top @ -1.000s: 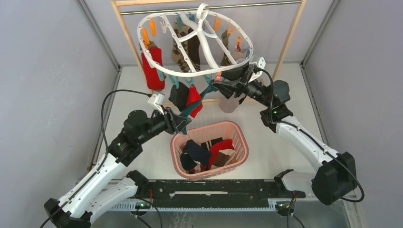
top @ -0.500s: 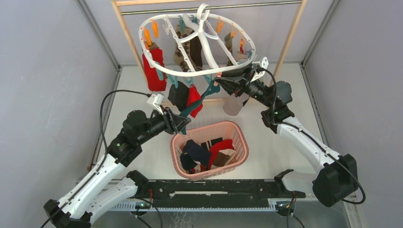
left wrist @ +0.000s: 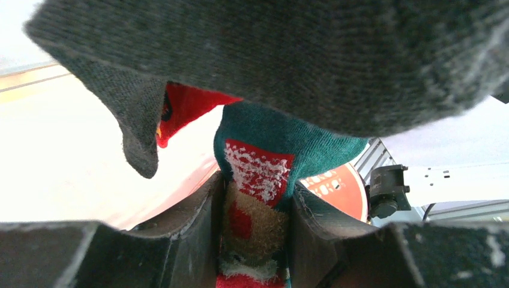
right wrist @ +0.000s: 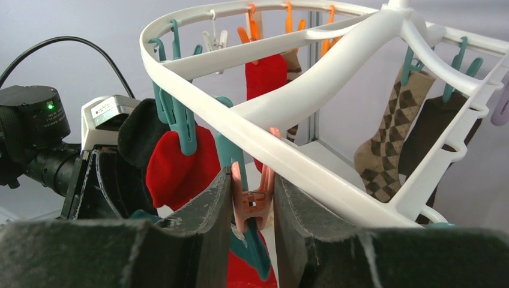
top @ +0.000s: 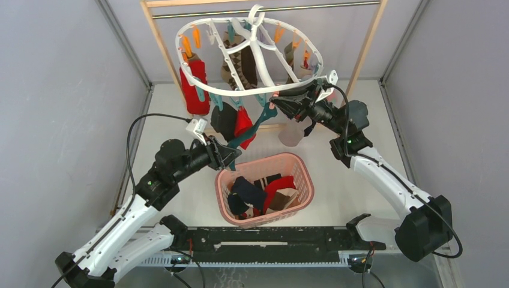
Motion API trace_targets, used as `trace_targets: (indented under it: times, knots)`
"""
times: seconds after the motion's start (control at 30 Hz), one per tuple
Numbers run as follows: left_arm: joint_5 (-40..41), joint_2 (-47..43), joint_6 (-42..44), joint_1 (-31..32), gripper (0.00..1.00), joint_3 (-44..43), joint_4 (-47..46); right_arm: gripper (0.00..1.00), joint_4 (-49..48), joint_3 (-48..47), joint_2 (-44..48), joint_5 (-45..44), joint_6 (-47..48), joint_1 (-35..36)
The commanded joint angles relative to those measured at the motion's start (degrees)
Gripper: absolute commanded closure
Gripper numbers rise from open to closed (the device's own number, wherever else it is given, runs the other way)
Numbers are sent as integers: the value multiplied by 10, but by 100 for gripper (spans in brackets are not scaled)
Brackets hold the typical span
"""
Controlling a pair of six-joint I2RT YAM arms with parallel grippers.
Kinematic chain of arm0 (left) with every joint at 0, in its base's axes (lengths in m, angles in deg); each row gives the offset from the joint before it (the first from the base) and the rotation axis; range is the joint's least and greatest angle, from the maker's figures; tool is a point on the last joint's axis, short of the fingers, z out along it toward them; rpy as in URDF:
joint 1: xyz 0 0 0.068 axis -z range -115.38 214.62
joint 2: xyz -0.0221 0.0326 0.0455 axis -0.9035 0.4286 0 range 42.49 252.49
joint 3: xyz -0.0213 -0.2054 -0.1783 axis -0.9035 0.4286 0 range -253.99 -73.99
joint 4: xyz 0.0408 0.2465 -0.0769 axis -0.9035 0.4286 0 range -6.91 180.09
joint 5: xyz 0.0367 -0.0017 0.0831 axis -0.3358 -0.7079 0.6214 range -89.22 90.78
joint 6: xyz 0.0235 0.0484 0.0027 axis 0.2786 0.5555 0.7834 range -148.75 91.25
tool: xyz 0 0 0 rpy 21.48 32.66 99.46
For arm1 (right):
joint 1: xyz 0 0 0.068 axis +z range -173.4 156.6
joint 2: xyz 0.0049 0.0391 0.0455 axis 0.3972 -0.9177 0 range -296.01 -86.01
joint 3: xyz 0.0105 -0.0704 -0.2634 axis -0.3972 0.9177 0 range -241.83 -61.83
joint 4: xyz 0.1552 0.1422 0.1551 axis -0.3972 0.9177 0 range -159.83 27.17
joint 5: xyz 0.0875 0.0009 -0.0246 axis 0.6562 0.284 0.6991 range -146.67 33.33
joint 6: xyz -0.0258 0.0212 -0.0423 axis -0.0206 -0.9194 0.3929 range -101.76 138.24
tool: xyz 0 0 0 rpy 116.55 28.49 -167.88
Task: Remove the socks clipped to the hanger
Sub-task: Remove the sock from the hanger.
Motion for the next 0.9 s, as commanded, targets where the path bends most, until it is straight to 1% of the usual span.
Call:
trace_targets:
  times: [0.0,0.1,0.13,0.17,0.2,0.23,0.27,0.37,0.53,0.7,0.87]
  knots:
    - [-21,-12,-6,-4,56,-23,-19,100,20,-32,4,1,8,9]
    - [-42,-23,-18,-5,57,-25,-27,99,43,-36,2,-8,14,12]
    - [-47,-28,-22,-4,56,-26,-29,90,50,-36,2,-13,13,12]
    - [-48,-32,-24,-5,57,-28,-29,75,54,-36,2,-17,10,12]
    - [-47,-37,-23,-5,57,-32,-25,63,56,-36,2,-19,8,12]
    - [-46,-38,-22,-4,57,-34,-21,42,57,-36,3,-20,5,13]
    - [-45,-39,-20,-4,56,-36,-18,35,56,-36,3,-22,3,14]
    - [-45,-38,-18,-4,57,-34,-15,33,45,-36,3,-23,0,16]
    - [-43,-38,-17,-4,57,-29,-17,33,29,-36,4,-26,-6,16]
    - [-41,-37,-11,-4,56,-31,-12,41,19,-36,1,-32,-8,16]
    - [-39,-36,-9,-4,57,-29,-10,46,15,-36,2,-35,-12,14]
